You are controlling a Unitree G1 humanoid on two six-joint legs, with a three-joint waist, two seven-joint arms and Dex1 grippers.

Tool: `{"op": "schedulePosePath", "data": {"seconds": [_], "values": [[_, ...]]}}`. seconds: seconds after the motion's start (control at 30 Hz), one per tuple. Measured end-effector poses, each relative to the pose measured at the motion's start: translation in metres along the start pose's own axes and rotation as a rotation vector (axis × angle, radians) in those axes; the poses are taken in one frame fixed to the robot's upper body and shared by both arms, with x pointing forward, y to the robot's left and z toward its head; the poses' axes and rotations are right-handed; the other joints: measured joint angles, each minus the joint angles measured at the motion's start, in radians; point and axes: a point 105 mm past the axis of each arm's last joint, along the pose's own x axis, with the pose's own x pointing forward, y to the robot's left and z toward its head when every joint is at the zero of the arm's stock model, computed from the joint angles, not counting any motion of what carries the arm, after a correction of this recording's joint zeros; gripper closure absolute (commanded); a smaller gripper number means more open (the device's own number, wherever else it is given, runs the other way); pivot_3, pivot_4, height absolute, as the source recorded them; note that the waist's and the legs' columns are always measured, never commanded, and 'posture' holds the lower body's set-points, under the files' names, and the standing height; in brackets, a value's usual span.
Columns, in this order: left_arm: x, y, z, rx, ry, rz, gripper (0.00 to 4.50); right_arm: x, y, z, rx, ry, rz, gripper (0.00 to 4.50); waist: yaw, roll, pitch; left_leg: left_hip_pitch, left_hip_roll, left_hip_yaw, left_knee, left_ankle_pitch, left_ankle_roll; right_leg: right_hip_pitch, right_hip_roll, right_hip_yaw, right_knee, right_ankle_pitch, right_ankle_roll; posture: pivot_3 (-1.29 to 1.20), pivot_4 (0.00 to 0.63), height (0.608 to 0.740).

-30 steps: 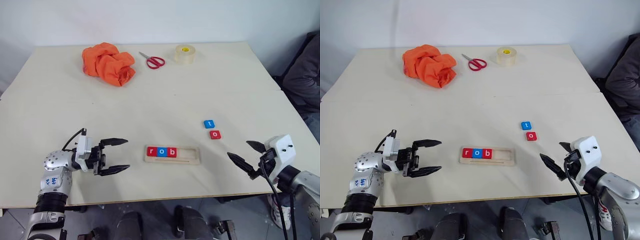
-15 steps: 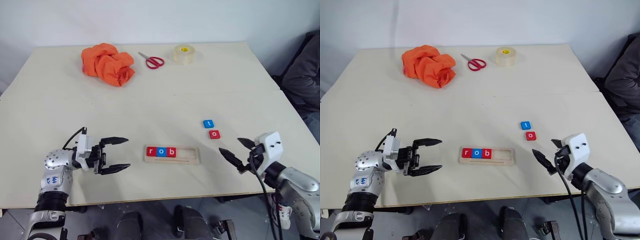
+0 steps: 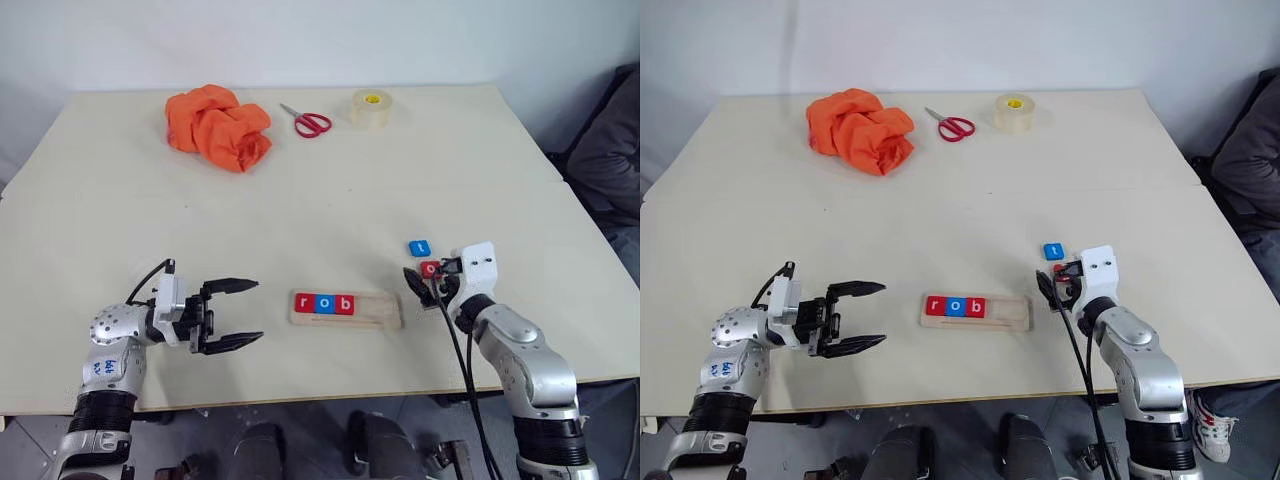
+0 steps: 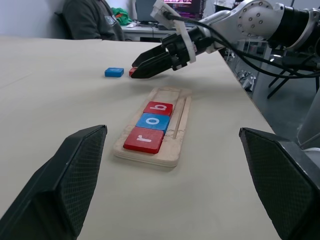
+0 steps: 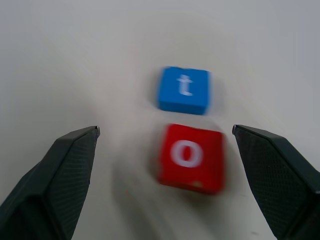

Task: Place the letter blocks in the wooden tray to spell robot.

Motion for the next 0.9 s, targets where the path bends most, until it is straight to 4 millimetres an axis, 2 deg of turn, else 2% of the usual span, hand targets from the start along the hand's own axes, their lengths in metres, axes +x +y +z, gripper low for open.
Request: {"op": "schedulePosePath", "data": {"seconds": [0.2, 0.37, 0.47, 0.7, 0.83, 0.9], "values": [[0.0001, -0.0036, -0.0001, -0.002, 0.003, 0.004, 0.0, 0.0009, 0.0014, 0.0019, 0.014, -0.03, -0.015, 0.04, -0.004, 0.0, 0.0, 0.0, 0.0, 0.0, 0.0, 0.0, 0.0, 0.0, 0.0, 0.0, 0.0, 0.0, 0.0, 0.0, 0.15, 0.74], [-0.0005, -0.0048, -0.0016, -0.011, 0.005, 0.011, 0.0, -0.0008, 0.0032, -0.0068, 0.036, -0.009, -0.02, 0.04, -0.003, 0.0, 0.0, 0.0, 0.0, 0.0, 0.0, 0.0, 0.0, 0.0, 0.0, 0.0, 0.0, 0.0, 0.0, 0.0, 0.15, 0.74], [-0.0005, -0.0047, -0.0015, -0.011, 0.005, 0.011, 0.0, -0.0002, 0.0043, -0.0073, 0.045, -0.01, -0.026, 0.63, -0.003, 0.0, 0.0, 0.0, 0.0, 0.0, 0.0, 0.0, 0.0, 0.0, 0.0, 0.0, 0.0, 0.0, 0.0, 0.0, 0.15, 0.74], [0.0001, -0.004, -0.0007, -0.008, 0.004, 0.009, 0.0, 0.002, 0.0027, -0.0074, 0.045, -0.011, -0.062, 3.0, -0.008, 0.0, 0.0, 0.001, 0.0, 0.0, 0.0, 0.0, 0.0, 0.0, 0.0, 0.0, 0.0, 0.0, 0.0, 0.0, 0.15, 0.74], [0.0003, -0.0041, -0.0006, -0.012, 0.003, 0.005, 0.0, 0.0006, 0.0035, -0.0073, 0.062, -0.013, -0.082, 3.05, -0.009, 0.0, 0.0, 0.0, 0.0, 0.0, 0.0, 0.0, 0.0, 0.0, 0.0, 0.0, 0.0, 0.0, 0.0, 0.0, 0.15, 0.74], [0.0002, -0.0047, -0.0007, -0.016, 0.003, -0.001, 0.0, -0.0076, 0.0042, -0.0063, 0.071, -0.008, -0.093, 3.05, -0.009, 0.0, 0.0, 0.0, 0.0, 0.0, -0.001, 0.0, 0.0, 0.0, 0.0, 0.0, 0.0, 0.0, 0.0, 0.0, 0.15, 0.74]]}}
